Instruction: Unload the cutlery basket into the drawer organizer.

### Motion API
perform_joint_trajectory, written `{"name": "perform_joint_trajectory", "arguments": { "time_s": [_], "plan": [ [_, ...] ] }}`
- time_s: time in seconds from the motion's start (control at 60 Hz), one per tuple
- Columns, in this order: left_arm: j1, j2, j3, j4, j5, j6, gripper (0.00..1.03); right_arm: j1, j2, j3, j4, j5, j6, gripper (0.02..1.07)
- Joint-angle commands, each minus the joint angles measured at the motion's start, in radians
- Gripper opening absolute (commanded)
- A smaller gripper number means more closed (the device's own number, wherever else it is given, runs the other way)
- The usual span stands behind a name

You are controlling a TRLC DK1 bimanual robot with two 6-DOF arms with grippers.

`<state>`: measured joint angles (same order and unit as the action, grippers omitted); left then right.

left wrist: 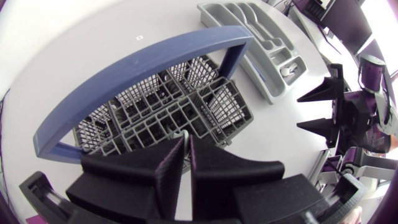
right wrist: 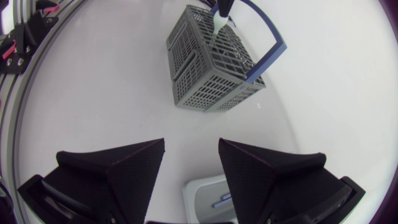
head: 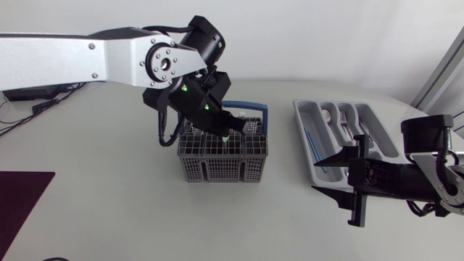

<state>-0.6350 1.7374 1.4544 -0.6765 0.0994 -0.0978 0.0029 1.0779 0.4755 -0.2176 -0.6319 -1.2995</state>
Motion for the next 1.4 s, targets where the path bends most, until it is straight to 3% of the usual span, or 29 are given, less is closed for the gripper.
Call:
{"name": "perform_joint_trajectory", "arguments": {
  "time_s": [0.0, 0.483, 1.25, 1.383],
  "plan": [
    [0.014, -0.039, 0.037, -0.015, 0.002, -0.019, 0.2, 0.048, -0.018, -0.015, 0.027, -0.003, 0.103, 0.68],
    [0.028, -0.101, 0.029, -0.043, 0.02, -0.019, 0.2, 0.229, -0.022, -0.006, 0.167, 0.067, 0.333, 0.69],
    [0.057, -0.253, -0.003, -0.107, 0.079, 0.02, 0.2, 0.338, -0.022, 0.037, 0.198, 0.078, 0.514, 0.71],
    [0.063, -0.288, -0.006, -0.117, 0.132, 0.055, 0.2, 0.338, -0.029, 0.038, 0.198, 0.063, 0.52, 0.72]
  ]
}}
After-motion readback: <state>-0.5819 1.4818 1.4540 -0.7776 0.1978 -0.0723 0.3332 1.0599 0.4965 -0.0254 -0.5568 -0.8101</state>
